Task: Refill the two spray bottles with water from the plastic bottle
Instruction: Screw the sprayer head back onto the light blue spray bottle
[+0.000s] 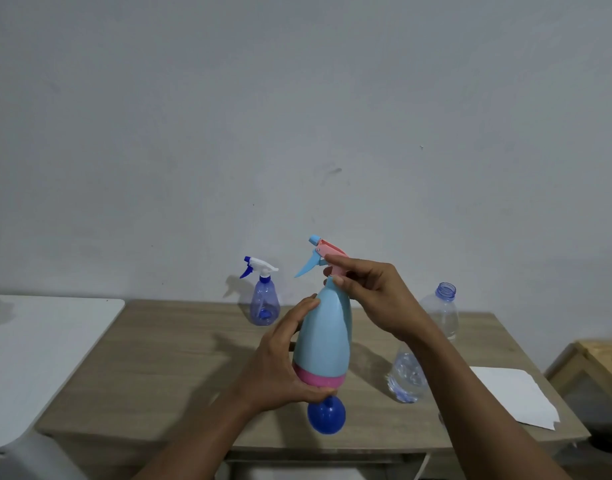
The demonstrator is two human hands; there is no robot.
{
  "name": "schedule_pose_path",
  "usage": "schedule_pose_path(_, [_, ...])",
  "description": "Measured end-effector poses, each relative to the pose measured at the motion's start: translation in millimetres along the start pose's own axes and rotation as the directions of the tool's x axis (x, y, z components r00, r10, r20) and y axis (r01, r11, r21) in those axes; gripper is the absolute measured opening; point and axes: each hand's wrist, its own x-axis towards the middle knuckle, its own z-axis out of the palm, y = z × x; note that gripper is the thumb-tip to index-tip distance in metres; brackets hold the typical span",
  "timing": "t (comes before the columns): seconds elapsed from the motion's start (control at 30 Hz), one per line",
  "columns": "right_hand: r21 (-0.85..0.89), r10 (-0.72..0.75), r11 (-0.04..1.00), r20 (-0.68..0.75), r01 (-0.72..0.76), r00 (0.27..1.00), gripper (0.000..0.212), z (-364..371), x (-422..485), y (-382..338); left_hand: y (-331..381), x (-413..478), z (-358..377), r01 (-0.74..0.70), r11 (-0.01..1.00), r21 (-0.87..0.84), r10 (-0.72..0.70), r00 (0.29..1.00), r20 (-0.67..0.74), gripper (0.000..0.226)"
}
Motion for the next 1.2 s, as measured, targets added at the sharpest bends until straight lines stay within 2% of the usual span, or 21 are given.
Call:
schedule_pose_path(0.07, [0.042,0.025,0.999,0.111,-0.029,0.994,0.044,-6.2,0.2,-4.0,0.7,1.8,-1.0,0.003,1.000,-0.008,-0.003,1.000,-0.012,0.119])
schedule_pose_path(0.1, [0.042,0.022,0.999,0.121,-0.028,0.992,0.046,-8.1,0.4,-4.8,1.0,3.0,-1.4,0.000,1.000,-0.011,0.000,1.000,-0.010,0.119])
schedule_pose_path(0.33, [0.059,-0.005,0.998,-0.062,0.008,0.998,0.039,6.5,-2.3,4.7,-2.8,5.0,-2.6,-0.016,1.000,0.021,0.016,1.000,0.009,0.120])
schedule_pose_path(0.4, [0.045,0.002,0.999,-0.054,0.001,0.999,0.038,6.3,-2.8,5.4,-4.2,4.0,-2.4,-0.016,1.000,0.023,0.016,1.000,0.016,0.120])
schedule_pose_path(0.53, [0.068,0.052,0.996,0.056,-0.056,0.997,0.041,-3.3,-1.7,0.5,-2.8,3.8,-3.7,-0.001,1.000,0.008,0.000,1.000,0.011,0.120])
schedule_pose_path(0.77, [-0.071,-0.050,0.996,-0.056,0.046,0.997,0.046,12.6,-2.7,-1.8,-7.5,2.8,-1.4,0.019,1.000,0.020,-0.019,1.000,0.000,0.121])
schedule_pose_path(1.2, [-0.057,-0.061,0.997,-0.121,0.054,0.991,0.049,21.5,-1.5,11.0,-22.9,4.1,2.3,0.003,0.998,0.070,-0.003,1.000,0.001,0.121])
